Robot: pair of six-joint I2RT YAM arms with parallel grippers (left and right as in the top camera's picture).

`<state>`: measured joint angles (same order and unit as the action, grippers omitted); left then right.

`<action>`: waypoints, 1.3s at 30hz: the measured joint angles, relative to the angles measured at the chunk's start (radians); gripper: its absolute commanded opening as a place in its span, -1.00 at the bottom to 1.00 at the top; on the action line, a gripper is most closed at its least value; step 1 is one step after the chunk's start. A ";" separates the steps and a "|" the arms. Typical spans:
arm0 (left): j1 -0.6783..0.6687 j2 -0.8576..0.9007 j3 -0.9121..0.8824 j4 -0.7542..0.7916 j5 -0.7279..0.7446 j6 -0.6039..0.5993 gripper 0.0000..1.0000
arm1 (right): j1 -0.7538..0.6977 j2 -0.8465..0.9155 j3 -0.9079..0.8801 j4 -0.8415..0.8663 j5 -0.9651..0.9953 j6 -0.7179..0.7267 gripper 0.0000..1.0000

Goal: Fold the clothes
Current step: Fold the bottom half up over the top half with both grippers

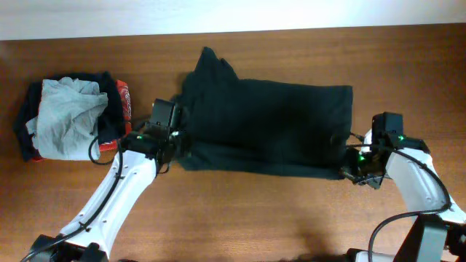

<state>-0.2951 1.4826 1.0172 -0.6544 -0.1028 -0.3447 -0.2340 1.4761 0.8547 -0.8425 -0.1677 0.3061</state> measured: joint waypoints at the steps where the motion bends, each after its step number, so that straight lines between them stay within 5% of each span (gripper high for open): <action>1: 0.000 0.000 0.000 0.025 -0.008 0.000 -0.99 | 0.000 0.000 0.000 0.021 0.000 0.000 -0.92; 30: 0.000 0.243 0.001 0.412 -0.082 0.000 -0.99 | 0.000 0.070 0.000 0.451 -0.008 -0.030 -0.92; 32: 0.000 0.267 0.001 0.439 -0.083 0.001 -0.68 | 0.000 0.101 0.000 0.471 -0.008 -0.030 -0.92; 34: 0.000 0.284 0.000 0.463 -0.093 -0.004 -0.03 | 0.000 0.123 0.000 0.484 -0.007 -0.030 -0.57; 35: 0.000 0.290 0.000 0.478 -0.103 0.002 0.56 | 0.000 0.131 0.000 0.486 -0.006 -0.028 0.15; 36: 0.000 0.293 0.000 0.487 -0.115 0.001 0.91 | 0.000 0.134 0.000 0.485 -0.003 -0.034 0.48; 38: 0.000 0.296 0.000 0.489 -0.135 0.002 0.98 | 0.000 0.136 0.000 0.484 0.009 -0.031 0.98; 39: 0.000 0.296 0.000 0.490 -0.146 0.004 0.98 | 0.000 0.136 0.000 0.485 0.014 -0.031 0.98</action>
<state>-0.2951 1.7790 1.0176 -0.1642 -0.2489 -0.3405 -0.2340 1.6119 0.8547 -0.3576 -0.1535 0.2752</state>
